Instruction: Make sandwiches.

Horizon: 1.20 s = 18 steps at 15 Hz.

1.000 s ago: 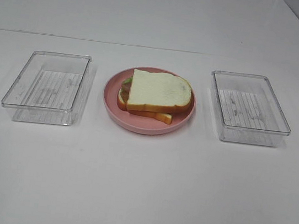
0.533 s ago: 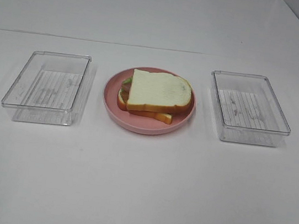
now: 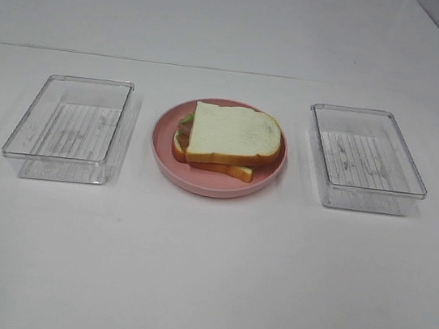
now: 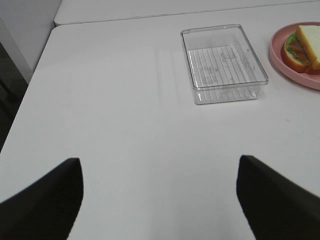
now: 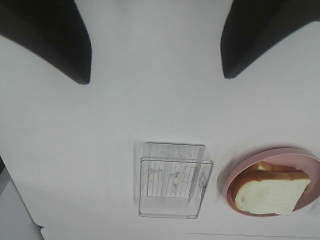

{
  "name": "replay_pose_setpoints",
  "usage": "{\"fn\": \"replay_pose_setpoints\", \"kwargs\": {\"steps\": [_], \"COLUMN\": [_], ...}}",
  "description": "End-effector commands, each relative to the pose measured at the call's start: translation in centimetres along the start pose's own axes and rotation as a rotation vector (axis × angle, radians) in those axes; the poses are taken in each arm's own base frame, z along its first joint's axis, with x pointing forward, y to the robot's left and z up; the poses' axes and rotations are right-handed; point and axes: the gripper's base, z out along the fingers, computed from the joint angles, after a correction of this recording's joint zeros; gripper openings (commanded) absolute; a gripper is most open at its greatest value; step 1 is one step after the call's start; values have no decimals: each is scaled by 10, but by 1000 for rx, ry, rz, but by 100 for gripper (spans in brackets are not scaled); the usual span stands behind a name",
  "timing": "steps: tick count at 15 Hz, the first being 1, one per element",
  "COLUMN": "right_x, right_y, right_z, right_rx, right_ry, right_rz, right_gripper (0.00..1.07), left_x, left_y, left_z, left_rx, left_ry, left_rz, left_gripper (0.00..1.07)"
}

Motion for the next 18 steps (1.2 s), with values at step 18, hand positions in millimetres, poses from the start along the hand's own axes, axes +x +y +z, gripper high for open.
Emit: {"fn": "replay_pose_setpoints", "kwargs": {"steps": [18], "right_x": [1], "right_y": [0], "right_z": [-1], "right_rx": [7], "right_ry": [-20], "right_rz": [-3], "right_gripper": [70], "left_x": [1], "left_y": [-1], "left_z": [-2], "left_rx": [5], "left_ry": [-29], "left_rz": [0], "left_gripper": [80]}}
